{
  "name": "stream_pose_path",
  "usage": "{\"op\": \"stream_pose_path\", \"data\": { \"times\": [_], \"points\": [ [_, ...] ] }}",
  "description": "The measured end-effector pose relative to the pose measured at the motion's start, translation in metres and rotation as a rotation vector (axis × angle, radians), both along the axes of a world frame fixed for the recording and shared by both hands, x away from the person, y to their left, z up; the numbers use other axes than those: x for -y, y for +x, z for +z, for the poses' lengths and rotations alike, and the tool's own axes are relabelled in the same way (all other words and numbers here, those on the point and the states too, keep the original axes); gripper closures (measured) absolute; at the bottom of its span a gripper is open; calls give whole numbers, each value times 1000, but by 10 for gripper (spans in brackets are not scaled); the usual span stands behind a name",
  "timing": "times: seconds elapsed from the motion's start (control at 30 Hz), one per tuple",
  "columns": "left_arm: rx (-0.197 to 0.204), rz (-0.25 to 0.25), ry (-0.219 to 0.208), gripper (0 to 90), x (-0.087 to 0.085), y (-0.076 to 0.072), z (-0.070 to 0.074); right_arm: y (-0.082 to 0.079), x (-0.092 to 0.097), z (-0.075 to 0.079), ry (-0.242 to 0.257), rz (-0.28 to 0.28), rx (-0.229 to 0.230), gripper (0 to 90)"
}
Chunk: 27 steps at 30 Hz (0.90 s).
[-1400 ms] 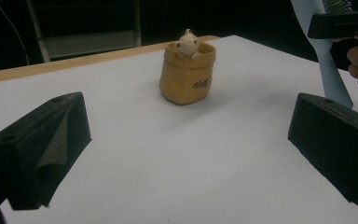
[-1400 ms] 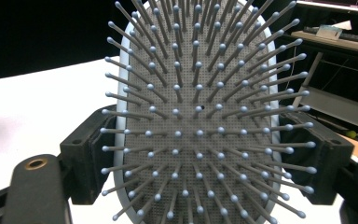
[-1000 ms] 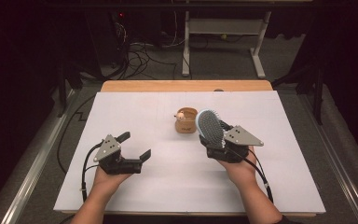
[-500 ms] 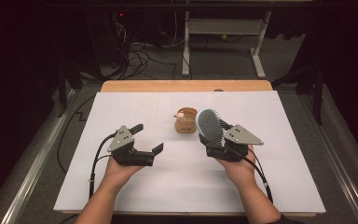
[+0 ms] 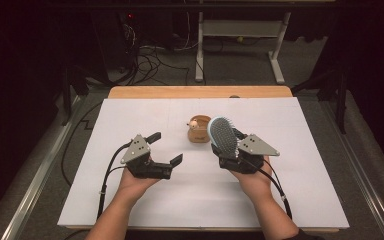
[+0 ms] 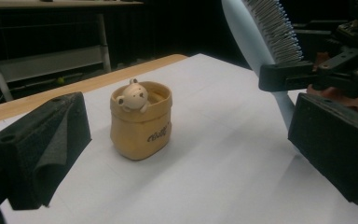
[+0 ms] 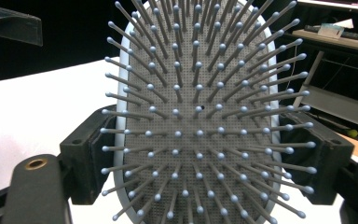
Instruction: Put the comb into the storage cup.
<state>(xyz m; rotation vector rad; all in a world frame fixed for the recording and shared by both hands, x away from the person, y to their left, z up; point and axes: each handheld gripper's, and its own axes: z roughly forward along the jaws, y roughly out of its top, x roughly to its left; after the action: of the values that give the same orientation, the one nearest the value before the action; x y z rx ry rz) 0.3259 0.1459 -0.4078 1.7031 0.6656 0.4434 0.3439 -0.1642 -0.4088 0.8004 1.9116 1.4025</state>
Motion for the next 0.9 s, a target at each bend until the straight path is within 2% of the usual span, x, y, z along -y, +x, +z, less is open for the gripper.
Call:
{"op": "stream_pose_path", "data": {
  "times": [0.33,0.9],
  "points": [
    [-8,-2,-2,3,2,-2,2,-3,-8,0,15,22,6,206],
    [-1,-31,-28,4,4,-11,14,-13,-34,4,15,65,55,206]
  ]
}}
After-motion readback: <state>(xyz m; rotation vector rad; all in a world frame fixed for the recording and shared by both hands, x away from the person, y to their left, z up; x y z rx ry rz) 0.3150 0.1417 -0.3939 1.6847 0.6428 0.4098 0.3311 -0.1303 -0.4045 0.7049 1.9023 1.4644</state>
